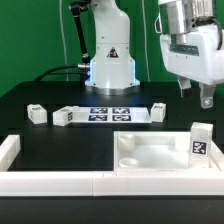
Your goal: Assemble square table
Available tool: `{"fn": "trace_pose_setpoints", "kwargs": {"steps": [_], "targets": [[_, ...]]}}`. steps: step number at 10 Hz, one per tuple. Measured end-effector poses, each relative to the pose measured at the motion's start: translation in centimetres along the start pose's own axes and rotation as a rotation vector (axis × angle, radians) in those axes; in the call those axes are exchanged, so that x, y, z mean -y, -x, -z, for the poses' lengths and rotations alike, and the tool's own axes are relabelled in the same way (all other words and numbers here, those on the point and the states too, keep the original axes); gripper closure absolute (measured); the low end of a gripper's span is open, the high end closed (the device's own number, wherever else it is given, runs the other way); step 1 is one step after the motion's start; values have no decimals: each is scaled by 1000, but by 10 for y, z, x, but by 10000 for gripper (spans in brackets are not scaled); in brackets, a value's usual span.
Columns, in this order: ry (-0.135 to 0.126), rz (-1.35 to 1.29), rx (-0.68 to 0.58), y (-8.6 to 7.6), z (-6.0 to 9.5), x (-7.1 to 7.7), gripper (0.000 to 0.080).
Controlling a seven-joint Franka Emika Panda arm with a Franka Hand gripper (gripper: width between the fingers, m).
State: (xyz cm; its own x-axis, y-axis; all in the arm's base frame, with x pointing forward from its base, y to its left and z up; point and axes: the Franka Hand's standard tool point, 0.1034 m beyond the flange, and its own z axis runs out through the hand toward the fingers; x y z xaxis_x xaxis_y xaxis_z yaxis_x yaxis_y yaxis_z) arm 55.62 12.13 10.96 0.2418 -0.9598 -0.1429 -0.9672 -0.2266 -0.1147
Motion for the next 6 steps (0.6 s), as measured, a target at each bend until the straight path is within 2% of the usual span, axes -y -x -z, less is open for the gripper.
{"fn": "trace_pose_setpoints", "kwargs": {"steps": [2,3,4,5,6], "targets": [[1,138,1,0,-2,-2,150],[18,200,6,1,-8,-13,150],[37,322,10,0,-14,-28,150],[43,418,9,-6,-21,-49,150],[63,479,-2,-9,-30,-71,150]]}}
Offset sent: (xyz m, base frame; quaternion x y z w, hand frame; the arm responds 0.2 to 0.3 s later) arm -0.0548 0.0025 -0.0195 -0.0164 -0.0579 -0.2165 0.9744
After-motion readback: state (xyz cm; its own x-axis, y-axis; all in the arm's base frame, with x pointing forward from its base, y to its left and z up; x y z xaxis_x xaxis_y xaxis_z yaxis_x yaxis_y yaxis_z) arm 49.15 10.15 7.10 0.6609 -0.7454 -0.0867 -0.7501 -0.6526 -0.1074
